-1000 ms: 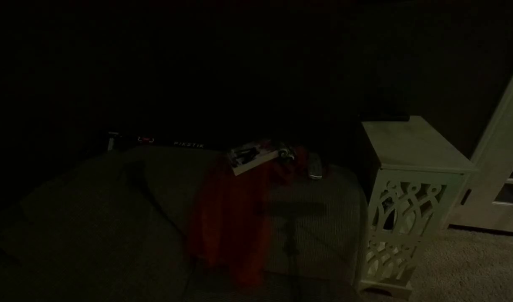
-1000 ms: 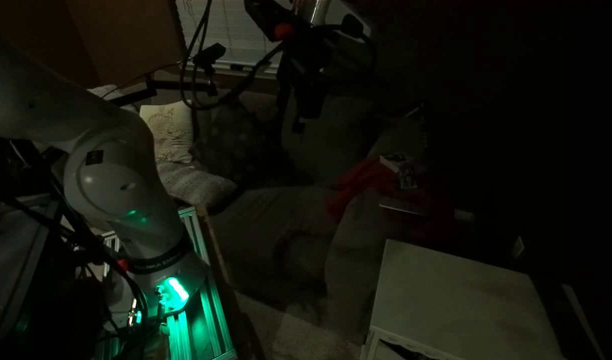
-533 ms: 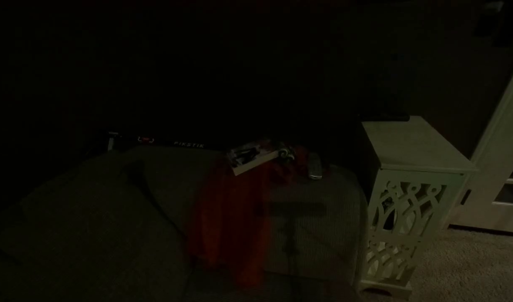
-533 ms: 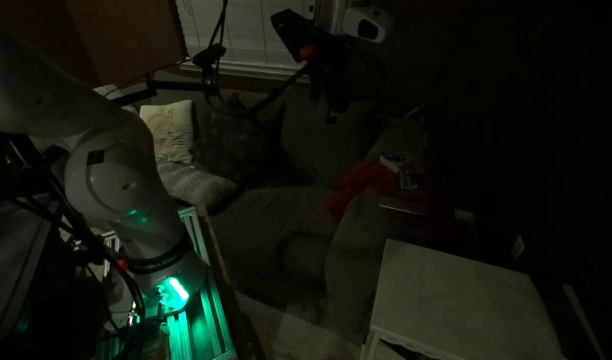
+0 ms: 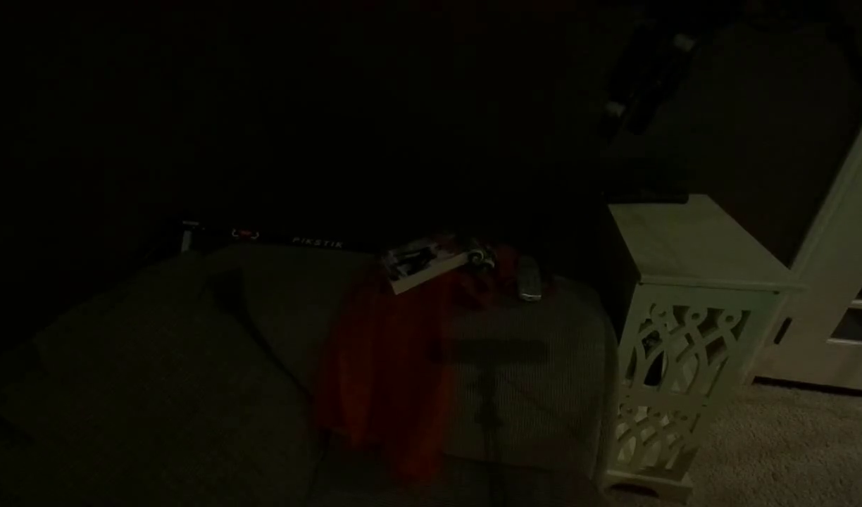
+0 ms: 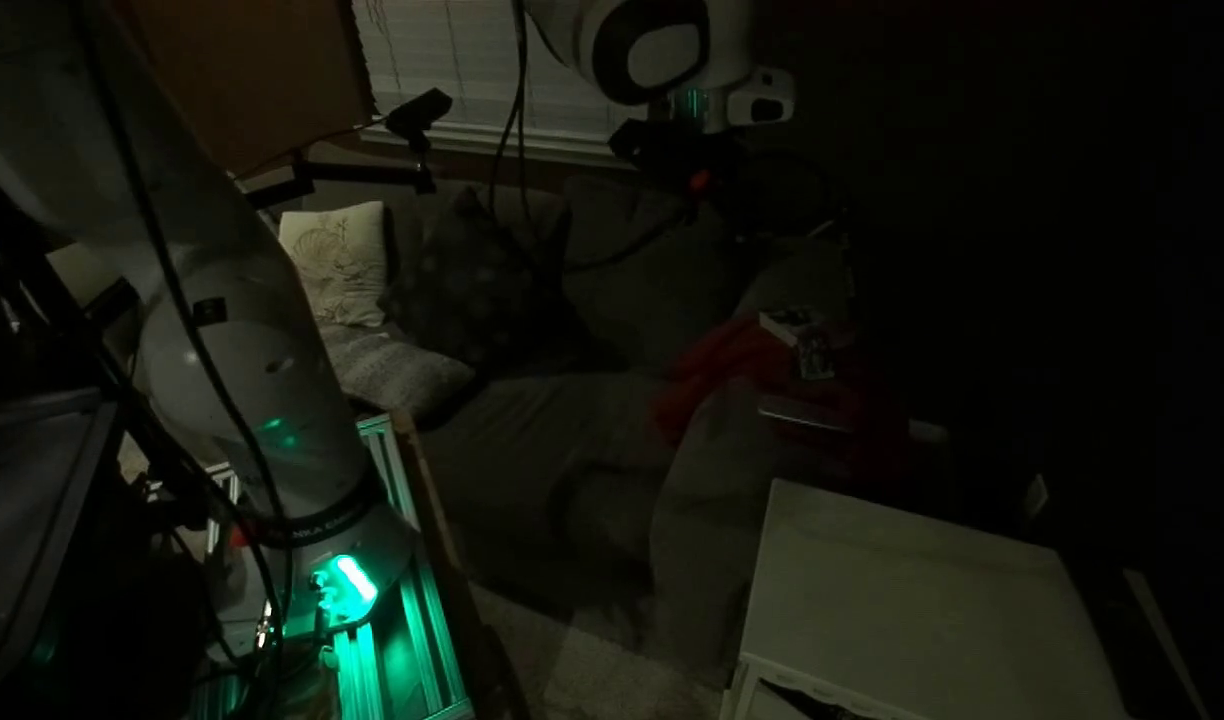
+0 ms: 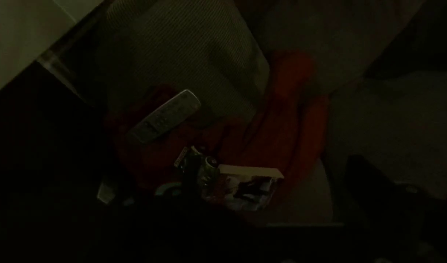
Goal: Pick up the car and place it on the seat of the sofa.
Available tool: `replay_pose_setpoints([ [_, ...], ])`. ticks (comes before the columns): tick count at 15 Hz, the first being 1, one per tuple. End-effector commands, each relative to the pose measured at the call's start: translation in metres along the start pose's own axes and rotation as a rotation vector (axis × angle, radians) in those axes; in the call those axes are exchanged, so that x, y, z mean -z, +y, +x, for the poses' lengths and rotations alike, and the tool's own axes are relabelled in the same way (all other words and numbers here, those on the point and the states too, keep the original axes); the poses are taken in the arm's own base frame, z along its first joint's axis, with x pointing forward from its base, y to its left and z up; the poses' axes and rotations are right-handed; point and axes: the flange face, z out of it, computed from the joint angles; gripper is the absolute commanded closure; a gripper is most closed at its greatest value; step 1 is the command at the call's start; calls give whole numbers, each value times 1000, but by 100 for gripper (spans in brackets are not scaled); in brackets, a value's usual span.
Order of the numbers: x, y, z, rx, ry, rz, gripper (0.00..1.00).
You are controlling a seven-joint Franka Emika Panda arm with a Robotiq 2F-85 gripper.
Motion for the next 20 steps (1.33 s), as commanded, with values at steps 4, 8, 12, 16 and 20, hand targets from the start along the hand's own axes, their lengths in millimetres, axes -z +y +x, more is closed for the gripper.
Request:
replay_pose_setpoints([
  [4,-43,6,24,55,-17,-58,0],
  [8,-47,9,31,85,45,-29,0],
  [12,-71,10,58,233,146,47,0],
  [16,-113,13,83,457,171,-18,0],
  [20,-153,16,112,592,214,-119,0],
])
